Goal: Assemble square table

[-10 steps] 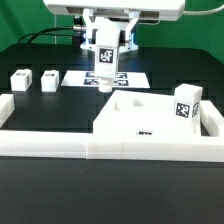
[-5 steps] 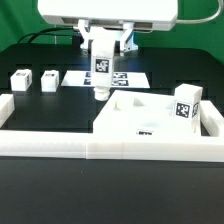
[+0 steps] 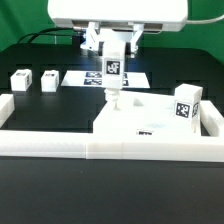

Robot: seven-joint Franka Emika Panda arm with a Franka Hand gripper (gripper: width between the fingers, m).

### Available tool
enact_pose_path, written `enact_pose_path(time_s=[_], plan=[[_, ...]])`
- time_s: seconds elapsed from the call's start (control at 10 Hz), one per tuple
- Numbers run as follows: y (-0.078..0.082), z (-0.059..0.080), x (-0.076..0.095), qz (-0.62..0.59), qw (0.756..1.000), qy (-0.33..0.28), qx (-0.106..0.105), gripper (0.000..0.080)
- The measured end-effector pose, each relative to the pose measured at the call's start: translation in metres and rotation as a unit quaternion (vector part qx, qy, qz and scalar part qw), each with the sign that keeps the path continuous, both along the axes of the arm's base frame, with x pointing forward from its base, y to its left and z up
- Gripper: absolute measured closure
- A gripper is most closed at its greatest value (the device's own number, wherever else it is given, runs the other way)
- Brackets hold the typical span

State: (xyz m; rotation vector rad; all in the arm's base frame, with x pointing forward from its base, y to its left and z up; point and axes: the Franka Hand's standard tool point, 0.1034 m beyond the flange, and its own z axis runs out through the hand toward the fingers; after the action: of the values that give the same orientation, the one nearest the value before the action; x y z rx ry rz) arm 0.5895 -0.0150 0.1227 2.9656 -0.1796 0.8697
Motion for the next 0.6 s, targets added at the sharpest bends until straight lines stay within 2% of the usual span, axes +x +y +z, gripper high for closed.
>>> enact_pose_path(time_s=[0.3,0.6], plan=[[0.007,-0.024,-0.005,0.008,1.0,0.012,-0.007,0.0508],[0.004,-0.025,-0.004,0.006,1.0,0.001,-0.013,0.0508]])
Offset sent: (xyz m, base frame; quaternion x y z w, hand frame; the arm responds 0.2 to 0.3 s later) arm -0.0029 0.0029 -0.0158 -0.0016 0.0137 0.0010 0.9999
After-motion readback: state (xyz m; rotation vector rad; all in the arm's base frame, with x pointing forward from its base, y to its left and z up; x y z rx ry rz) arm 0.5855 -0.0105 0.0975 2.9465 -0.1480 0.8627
